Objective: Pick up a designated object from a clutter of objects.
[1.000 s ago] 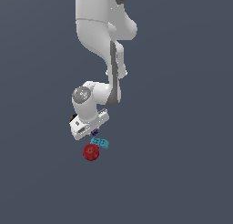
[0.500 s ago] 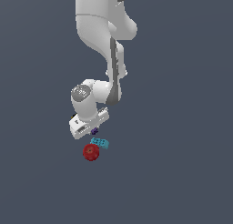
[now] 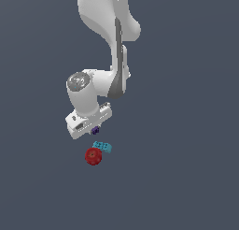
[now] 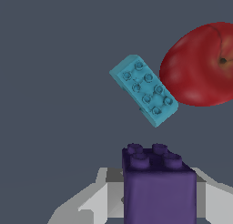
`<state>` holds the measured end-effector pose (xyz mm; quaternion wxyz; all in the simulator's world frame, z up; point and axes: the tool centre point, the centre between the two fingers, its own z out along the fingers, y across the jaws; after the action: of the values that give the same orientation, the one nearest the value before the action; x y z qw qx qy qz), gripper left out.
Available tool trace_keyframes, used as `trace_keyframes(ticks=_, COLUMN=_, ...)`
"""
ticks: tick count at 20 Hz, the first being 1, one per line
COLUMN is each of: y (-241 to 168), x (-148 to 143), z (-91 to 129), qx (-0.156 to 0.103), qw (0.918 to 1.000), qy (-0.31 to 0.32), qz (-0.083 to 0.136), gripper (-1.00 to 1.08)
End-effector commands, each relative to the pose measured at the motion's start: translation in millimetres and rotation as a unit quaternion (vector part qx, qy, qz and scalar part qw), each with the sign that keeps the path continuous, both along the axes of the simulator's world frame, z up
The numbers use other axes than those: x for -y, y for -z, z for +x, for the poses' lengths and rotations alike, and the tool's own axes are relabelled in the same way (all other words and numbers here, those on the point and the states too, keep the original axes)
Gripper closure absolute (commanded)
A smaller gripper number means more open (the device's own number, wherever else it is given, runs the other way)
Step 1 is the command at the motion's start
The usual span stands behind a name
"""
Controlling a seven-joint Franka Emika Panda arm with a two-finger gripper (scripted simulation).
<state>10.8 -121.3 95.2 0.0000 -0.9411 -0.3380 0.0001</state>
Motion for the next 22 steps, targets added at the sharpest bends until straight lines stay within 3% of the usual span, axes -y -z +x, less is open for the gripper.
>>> trace_keyframes(ticks=1, y=-25, x=-2, z=4, qx=0.0, qw=1.0, qy=0.0, qz=0.0, gripper=1.08)
trace_keyframes(ticks=22, y=-240, x=-14, z=42, qx=0.0, qw=1.0, qy=0.0, qz=0.0, gripper=1.08)
